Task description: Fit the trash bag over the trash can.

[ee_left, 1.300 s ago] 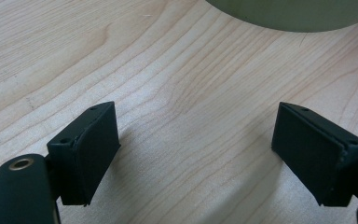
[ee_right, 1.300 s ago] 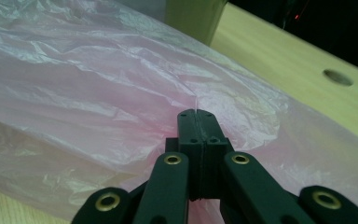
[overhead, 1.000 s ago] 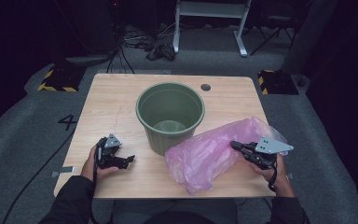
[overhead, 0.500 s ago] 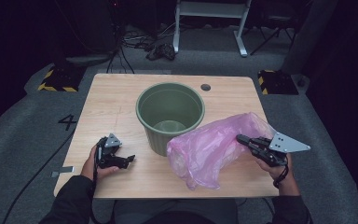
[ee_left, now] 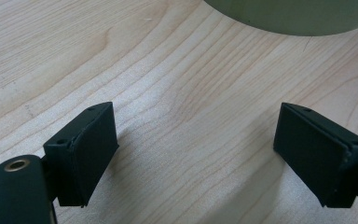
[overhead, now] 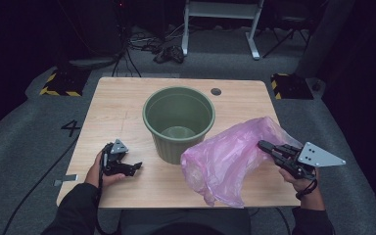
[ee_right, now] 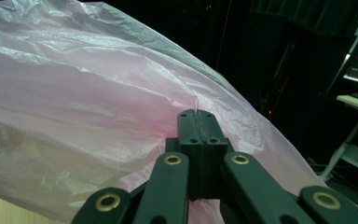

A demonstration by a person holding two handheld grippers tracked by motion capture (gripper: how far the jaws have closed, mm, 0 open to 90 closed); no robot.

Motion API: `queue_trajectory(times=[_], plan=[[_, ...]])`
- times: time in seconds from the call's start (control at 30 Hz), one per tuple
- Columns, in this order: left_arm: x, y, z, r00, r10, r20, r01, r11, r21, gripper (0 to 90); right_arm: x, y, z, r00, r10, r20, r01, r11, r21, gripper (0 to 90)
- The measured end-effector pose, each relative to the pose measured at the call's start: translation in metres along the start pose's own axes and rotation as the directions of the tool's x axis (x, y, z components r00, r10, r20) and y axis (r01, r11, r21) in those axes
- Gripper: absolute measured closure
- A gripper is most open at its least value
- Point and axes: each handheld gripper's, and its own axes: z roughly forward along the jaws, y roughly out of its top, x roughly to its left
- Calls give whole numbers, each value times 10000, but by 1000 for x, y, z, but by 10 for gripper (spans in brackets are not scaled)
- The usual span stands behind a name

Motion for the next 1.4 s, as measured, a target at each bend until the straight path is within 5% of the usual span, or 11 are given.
queue_trajectory(times=[0.2, 0.63, 0.8, 0.87, 1.07, 1.4], plan=[[0, 1, 1, 10000, -40, 16, 40, 10000, -15, 132, -7, 22, 5, 9996, -5, 296, 15, 9995, -325, 900], [0, 1, 1, 9999, -105, -103, 104, 9999, -31, 130, -24, 60, 46, 9966, -330, 753, 321, 9994, 130, 900], [-6, 3, -2, 9967, 269, -765, -276, 9996, -77, 164, -29, 69, 60, 9936, -438, 1042, 393, 9982, 444, 900], [-7, 4, -3, 9984, 374, -417, -382, 9991, -182, 161, -31, 72, 67, 9925, -437, 1139, 374, 9977, 568, 900], [-12, 12, -17, 9985, 461, -283, -486, 9942, -961, 162, -38, 76, 91, 9855, -329, 1664, 137, 9932, 1154, 900], [-30, 39, -62, 9942, 1077, -53, -1049, 9555, -2759, 169, -43, 73, 122, 9726, -424, 2285, -55, 9787, 2051, 900]])
